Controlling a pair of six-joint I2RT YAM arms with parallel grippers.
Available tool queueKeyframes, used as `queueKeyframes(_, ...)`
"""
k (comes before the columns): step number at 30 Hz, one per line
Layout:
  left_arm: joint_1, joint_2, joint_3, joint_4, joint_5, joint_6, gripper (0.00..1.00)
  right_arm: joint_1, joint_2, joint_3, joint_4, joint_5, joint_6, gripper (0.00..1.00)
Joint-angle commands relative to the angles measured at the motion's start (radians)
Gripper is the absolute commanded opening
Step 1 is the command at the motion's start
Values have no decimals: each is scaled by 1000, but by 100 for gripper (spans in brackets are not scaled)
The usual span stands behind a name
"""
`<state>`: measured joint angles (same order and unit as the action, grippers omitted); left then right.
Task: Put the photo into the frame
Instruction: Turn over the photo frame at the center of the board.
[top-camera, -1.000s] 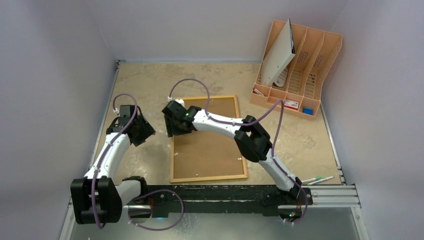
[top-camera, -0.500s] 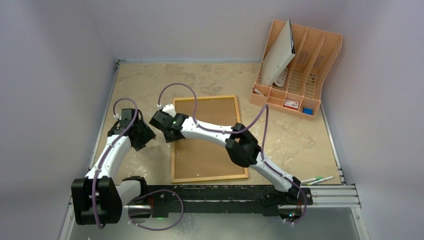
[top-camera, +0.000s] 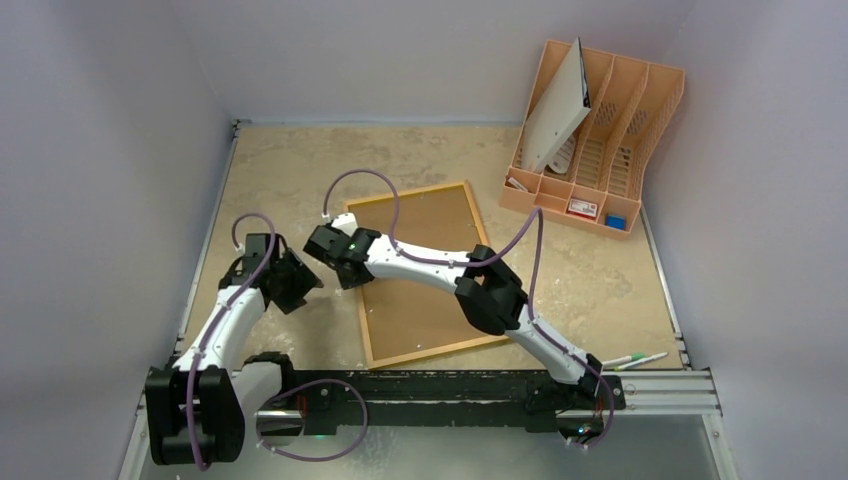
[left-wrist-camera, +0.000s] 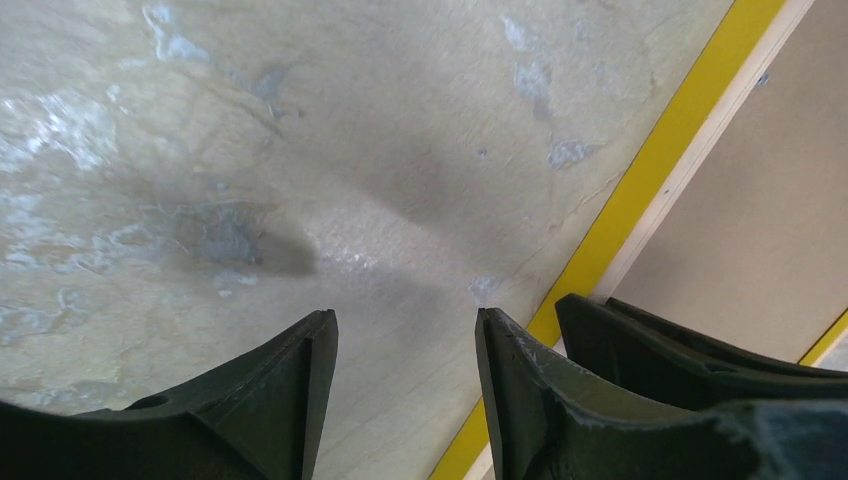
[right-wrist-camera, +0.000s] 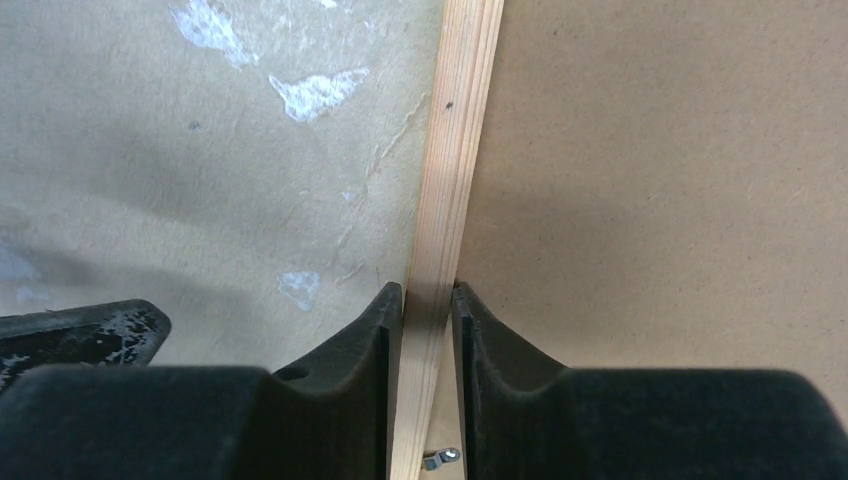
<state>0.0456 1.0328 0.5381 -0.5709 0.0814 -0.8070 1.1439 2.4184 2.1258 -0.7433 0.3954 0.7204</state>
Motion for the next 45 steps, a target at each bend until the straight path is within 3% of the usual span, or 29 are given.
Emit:
queueKeyframes(1, 4, -33, -37, 44, 62, -43, 56, -4, 24, -6, -96, -67, 54, 29)
queueKeyframes(13, 4, -79, -38, 53, 107, -42, 58, -3, 28, -20, -46, -23, 71, 22)
queueKeyframes(21, 3, -110, -59, 112, 235, -35, 62, -5, -22, 30, -51, 19, 90, 0)
queueKeyframes(27, 3, -149, -87, 160, 339, -37, 67, -25, -125, 26, 10, 5, 119, 0)
queueKeyframes(35, 3, -196, -34, 70, 373, -29, 67, -45, -202, 33, 61, -52, 125, 0)
queueKeyframes(45, 2, -195, -36, 293, 747, -34, 66, -63, -265, 52, 70, -134, 126, 0)
